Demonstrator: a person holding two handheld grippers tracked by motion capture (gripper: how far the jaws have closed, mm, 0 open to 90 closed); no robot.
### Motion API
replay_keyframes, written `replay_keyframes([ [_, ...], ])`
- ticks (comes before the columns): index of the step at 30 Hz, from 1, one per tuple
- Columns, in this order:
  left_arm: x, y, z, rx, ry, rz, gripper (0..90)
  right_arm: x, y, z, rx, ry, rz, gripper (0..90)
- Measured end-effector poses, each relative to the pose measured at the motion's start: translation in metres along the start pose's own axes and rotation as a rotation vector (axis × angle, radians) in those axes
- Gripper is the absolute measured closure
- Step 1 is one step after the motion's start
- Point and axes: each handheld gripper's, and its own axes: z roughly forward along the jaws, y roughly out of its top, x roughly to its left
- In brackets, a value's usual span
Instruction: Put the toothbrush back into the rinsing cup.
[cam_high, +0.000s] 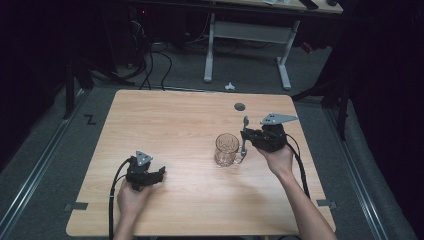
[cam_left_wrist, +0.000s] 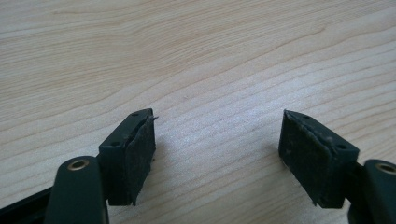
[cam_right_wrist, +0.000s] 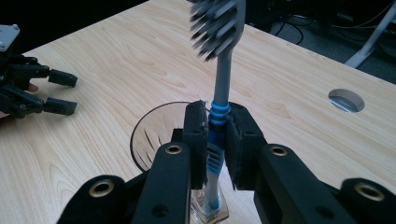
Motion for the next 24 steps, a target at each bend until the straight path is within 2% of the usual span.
replay_keyframes([
  [24,0.0,0.0,0.0,0.0,0.0,0.0,27.8,-0.001,-0.012,0.002,0.015,0.0,0.012,79.6],
])
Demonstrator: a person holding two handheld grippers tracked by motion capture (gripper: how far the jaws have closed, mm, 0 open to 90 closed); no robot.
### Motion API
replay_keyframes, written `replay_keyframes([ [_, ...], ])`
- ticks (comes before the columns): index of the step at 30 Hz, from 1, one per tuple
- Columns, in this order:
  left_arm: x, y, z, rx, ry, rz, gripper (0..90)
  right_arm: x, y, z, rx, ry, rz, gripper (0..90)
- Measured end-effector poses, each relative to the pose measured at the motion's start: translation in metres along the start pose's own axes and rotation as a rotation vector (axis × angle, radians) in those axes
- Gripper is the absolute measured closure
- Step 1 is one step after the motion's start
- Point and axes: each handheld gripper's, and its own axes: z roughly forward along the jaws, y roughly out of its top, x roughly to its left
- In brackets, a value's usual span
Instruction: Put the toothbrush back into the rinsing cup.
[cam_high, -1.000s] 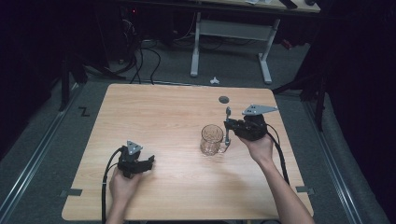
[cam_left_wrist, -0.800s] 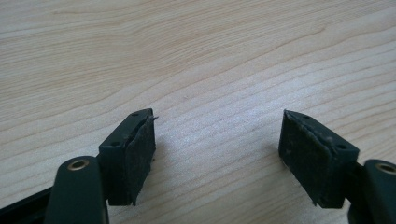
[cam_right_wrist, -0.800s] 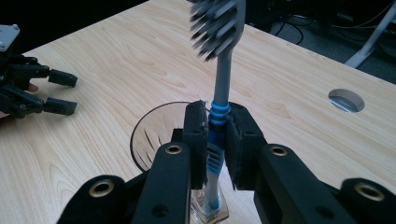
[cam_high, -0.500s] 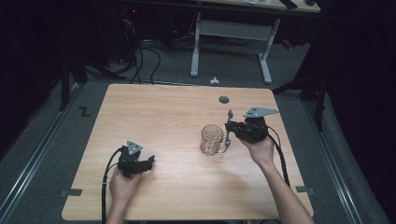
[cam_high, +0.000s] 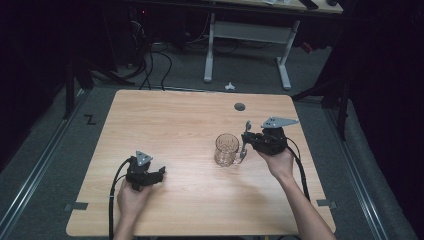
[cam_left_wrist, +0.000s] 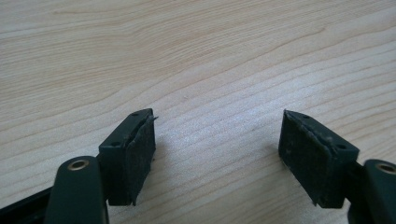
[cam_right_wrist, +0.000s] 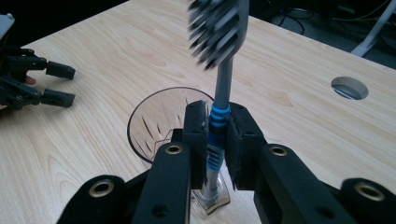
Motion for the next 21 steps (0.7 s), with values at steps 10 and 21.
replay_keyframes([
  [10,0.0,0.0,0.0,0.0,0.0,0.0,27.8,0.0008,-0.0018,0.0025,0.009,0.003,0.002,79.6],
  [21,0.0001,0.0,0.0,-0.001,-0.001,-0.002,27.7,0.0019,-0.0081,0.0078,0.022,0.002,0.001,79.6],
])
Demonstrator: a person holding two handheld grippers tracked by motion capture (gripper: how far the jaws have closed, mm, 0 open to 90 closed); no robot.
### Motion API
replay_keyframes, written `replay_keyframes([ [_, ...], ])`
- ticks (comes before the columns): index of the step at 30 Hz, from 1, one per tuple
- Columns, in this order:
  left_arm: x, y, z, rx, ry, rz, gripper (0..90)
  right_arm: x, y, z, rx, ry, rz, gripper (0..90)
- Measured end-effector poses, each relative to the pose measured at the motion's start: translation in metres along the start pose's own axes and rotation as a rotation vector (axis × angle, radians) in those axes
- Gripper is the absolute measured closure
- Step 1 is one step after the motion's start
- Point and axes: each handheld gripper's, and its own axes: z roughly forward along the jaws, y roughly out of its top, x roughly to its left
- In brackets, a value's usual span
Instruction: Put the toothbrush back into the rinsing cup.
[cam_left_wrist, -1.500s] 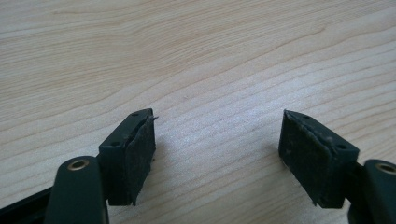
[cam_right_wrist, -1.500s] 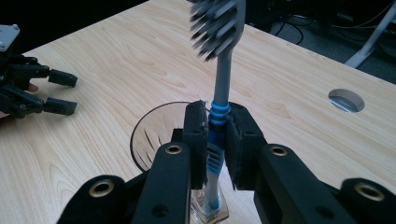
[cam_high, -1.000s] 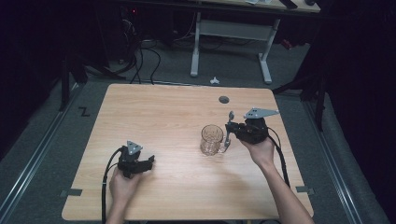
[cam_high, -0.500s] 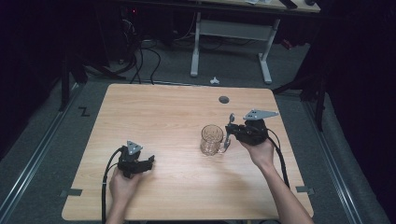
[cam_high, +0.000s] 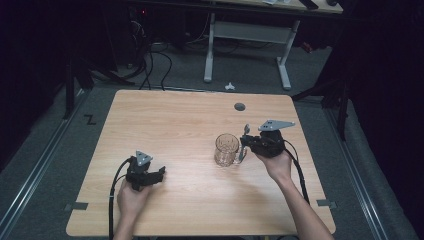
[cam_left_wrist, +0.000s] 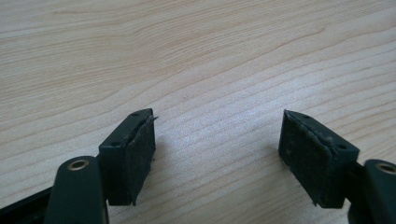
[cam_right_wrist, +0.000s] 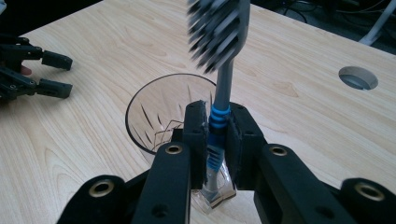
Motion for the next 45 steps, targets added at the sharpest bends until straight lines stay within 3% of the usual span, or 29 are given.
replay_keyframes([
  [25,0.0,0.0,-0.0001,0.001,-0.001,0.0,27.7,-0.0013,-0.0076,0.0097,0.028,0.009,0.014,79.2],
  [45,0.0,0.0,0.0,0.001,-0.001,0.001,27.7,-0.0005,-0.0087,0.0009,0.003,0.001,0.012,71.8],
])
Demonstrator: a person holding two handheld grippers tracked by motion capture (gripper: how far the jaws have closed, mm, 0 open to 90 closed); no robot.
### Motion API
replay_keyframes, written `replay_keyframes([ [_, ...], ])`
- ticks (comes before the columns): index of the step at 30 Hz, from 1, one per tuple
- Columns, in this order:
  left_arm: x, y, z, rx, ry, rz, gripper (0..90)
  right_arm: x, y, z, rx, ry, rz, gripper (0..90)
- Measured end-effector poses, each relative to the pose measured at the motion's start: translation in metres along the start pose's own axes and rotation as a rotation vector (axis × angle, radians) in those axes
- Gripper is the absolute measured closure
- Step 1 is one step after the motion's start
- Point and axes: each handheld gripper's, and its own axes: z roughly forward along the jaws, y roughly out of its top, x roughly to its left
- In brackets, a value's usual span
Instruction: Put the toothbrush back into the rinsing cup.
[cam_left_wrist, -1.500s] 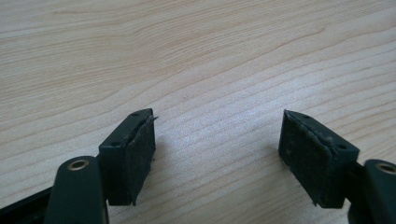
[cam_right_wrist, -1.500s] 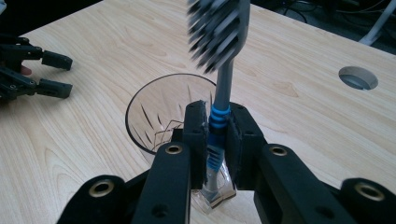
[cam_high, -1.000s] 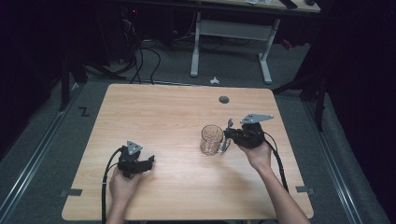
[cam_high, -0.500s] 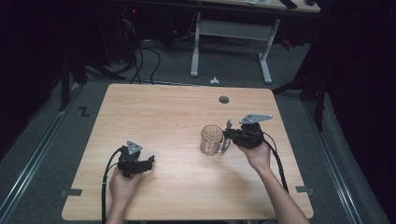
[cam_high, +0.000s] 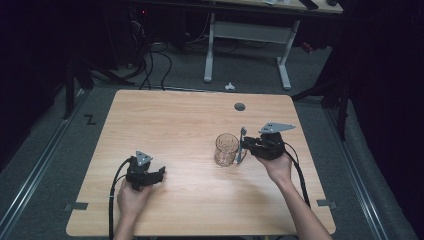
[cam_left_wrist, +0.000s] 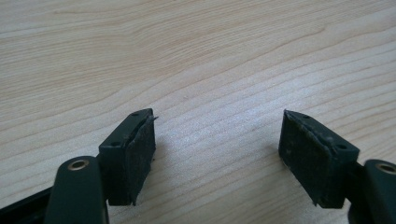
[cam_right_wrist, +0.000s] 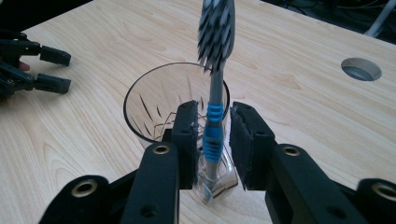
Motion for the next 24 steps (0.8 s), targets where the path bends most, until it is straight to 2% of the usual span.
replay_keyframes([
  [10,0.0,0.0,0.0,0.0,0.002,0.001,27.7,-0.006,-0.008,-0.014,-0.03,-0.022,0.024,69.4],
  [24,0.0,0.0,0.0,-0.001,0.002,0.0,27.7,-0.007,-0.01,-0.031,-0.071,-0.039,0.028,69.1],
])
